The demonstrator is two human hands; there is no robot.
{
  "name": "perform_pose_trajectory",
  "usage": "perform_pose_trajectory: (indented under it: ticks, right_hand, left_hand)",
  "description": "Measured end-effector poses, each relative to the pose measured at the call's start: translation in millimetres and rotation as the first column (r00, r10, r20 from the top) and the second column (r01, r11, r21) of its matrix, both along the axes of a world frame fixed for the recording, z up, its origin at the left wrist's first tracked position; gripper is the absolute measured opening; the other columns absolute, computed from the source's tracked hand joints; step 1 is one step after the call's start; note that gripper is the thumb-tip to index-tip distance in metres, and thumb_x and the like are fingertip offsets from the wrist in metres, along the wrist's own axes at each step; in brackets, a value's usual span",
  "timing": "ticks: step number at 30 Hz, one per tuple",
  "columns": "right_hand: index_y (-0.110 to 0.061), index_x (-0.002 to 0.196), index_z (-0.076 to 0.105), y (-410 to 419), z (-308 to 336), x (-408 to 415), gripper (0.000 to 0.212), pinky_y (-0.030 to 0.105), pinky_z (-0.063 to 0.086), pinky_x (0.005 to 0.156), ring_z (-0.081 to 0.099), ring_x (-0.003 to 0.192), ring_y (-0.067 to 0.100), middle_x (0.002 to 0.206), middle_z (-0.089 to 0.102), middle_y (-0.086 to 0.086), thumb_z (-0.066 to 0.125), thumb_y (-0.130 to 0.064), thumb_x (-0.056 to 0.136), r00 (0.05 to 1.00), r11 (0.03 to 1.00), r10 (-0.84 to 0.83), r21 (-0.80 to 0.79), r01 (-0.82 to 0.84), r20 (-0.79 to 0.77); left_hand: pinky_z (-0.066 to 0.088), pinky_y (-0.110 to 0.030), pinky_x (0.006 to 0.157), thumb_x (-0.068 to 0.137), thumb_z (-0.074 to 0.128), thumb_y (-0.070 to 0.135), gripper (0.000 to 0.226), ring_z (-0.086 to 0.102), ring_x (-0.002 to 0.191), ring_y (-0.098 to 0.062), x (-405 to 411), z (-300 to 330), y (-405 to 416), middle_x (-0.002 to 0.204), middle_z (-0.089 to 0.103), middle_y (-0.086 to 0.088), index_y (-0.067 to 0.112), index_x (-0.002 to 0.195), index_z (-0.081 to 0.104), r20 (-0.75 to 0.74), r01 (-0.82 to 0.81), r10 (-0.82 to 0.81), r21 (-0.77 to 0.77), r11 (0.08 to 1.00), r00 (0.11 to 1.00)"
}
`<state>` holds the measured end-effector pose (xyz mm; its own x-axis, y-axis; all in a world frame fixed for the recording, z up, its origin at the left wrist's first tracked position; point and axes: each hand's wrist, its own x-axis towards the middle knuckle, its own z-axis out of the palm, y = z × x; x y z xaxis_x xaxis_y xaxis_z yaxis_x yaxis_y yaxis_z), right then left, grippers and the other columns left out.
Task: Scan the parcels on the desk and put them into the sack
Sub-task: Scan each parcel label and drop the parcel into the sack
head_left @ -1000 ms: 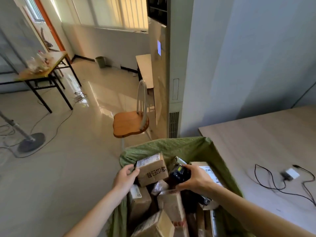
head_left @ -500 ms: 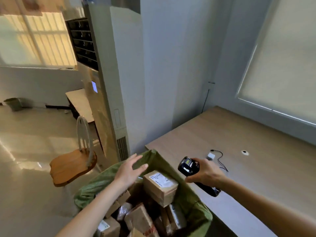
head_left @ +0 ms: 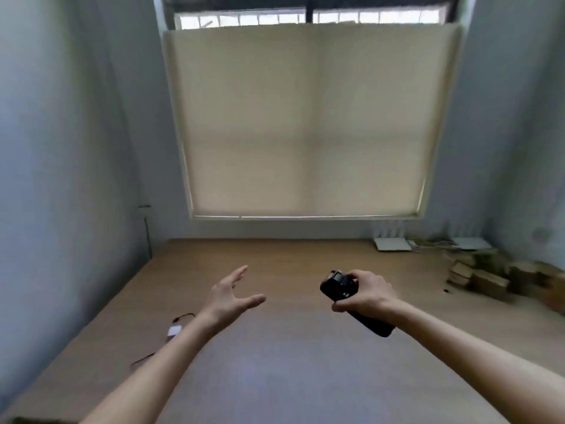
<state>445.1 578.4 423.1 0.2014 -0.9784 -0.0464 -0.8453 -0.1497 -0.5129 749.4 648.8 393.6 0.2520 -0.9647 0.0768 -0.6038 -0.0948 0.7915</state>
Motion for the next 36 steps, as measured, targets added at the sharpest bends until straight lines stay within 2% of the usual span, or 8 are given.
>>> perform_pose_trajectory:
  ticks: [4, 8, 12, 15, 19, 23, 28, 36]
  right_hand:
    - [-0.039, 0.121, 0.067, -4.0, 5.4, -149.6, 0.076, 0.027, 0.056, 0.079, 0.067, 0.095, 0.015, 0.104, 0.072, -0.01, 0.085, -0.062, 0.051, 0.972, 0.972, -0.234, 0.009, 0.235, -0.027]
    - [-0.037, 0.121, 0.068, -3.6, 10.2, -290.9, 0.08, 0.032, 0.059, 0.085, 0.067, 0.097, 0.017, 0.107, 0.073, -0.009, 0.085, -0.065, 0.048, 0.914, 0.915, -0.4, 0.015, 0.402, -0.067]
    - [-0.035, 0.125, 0.067, 0.9, 18.6, -407.8, 0.08, 0.032, 0.058, 0.084, 0.068, 0.1, 0.018, 0.111, 0.073, -0.006, 0.087, -0.063, 0.053, 0.847, 0.85, -0.524, 0.014, 0.527, -0.087]
    - [-0.035, 0.131, 0.065, 3.5, 15.1, -478.2, 0.096, 0.033, 0.058, 0.088, 0.067, 0.104, 0.019, 0.116, 0.072, -0.005, 0.082, -0.069, 0.042, 0.798, 0.8, -0.597, 0.008, 0.6, -0.084]
    - [-0.035, 0.127, 0.067, 1.0, 2.7, -553.6, 0.094, 0.036, 0.057, 0.093, 0.067, 0.109, 0.022, 0.121, 0.072, -0.003, 0.081, -0.068, 0.04, 0.746, 0.746, -0.663, 0.035, 0.666, -0.066]
    - [-0.036, 0.124, 0.067, -9.1, -13.7, -610.8, 0.077, 0.03, 0.056, 0.084, 0.067, 0.101, 0.02, 0.112, 0.071, -0.005, 0.087, -0.063, 0.055, 0.69, 0.686, -0.72, 0.082, 0.723, -0.071]
    - [-0.037, 0.123, 0.065, -46.0, -43.9, -673.3, 0.074, 0.028, 0.056, 0.081, 0.067, 0.102, 0.019, 0.113, 0.071, -0.006, 0.087, -0.061, 0.057, 0.632, 0.62, -0.771, 0.138, 0.773, -0.076]
    - [-0.037, 0.126, 0.064, -154.7, -79.0, -772.6, 0.088, 0.033, 0.058, 0.089, 0.067, 0.106, 0.021, 0.117, 0.07, -0.005, 0.083, -0.066, 0.045, 0.529, 0.501, -0.841, 0.201, 0.841, -0.116]
  left_hand:
    - [0.05, -0.033, 0.099, 0.078, 0.078, 0.054, 0.072, 0.063, 0.116, -0.022, -139.8, 12.3, -70.3, 0.131, 0.065, -0.008, 0.022, 0.139, 0.059, -0.033, 0.179, -0.18, -0.014, 0.984, 0.983]
    - [0.055, -0.038, 0.094, 0.064, 0.063, 0.08, 0.088, 0.069, 0.105, -0.018, -281.6, 7.4, -121.9, 0.115, 0.071, -0.005, 0.023, 0.131, 0.064, -0.075, 0.343, -0.344, -0.027, 0.939, 0.936]
    - [0.054, -0.038, 0.096, 0.08, 0.066, 0.069, 0.07, 0.069, 0.104, -0.018, -414.0, -0.3, -159.0, 0.115, 0.071, -0.006, 0.022, 0.132, 0.063, -0.066, 0.463, -0.463, -0.019, 0.886, 0.884]
    - [0.055, -0.035, 0.094, 0.088, 0.064, 0.059, 0.059, 0.067, 0.105, -0.017, -500.3, -9.8, -178.7, 0.116, 0.07, -0.005, 0.022, 0.134, 0.061, -0.067, 0.552, -0.55, -0.001, 0.834, 0.832]
    - [0.055, -0.038, 0.096, 0.087, 0.062, 0.063, 0.064, 0.065, 0.108, -0.017, -590.8, -22.3, -206.4, 0.12, 0.068, -0.004, 0.023, 0.137, 0.058, -0.065, 0.645, -0.642, 0.042, 0.763, 0.764]
    - [0.055, -0.037, 0.096, 0.088, 0.06, 0.063, 0.066, 0.064, 0.109, -0.016, -664.2, -36.6, -238.0, 0.123, 0.067, -0.004, 0.023, 0.14, 0.055, -0.056, 0.705, -0.703, 0.08, 0.704, 0.709]
    - [0.057, -0.035, 0.094, 0.089, 0.061, 0.061, 0.067, 0.063, 0.111, -0.016, -743.5, -64.9, -293.2, 0.126, 0.064, -0.004, 0.023, 0.143, 0.052, -0.064, 0.75, -0.749, 0.117, 0.651, 0.66]
    - [0.056, -0.036, 0.094, 0.089, 0.059, 0.062, 0.062, 0.062, 0.112, -0.014, -867.9, -106.6, -428.4, 0.128, 0.063, -0.003, 0.023, 0.137, 0.055, -0.043, 0.799, -0.803, 0.145, 0.583, 0.594]
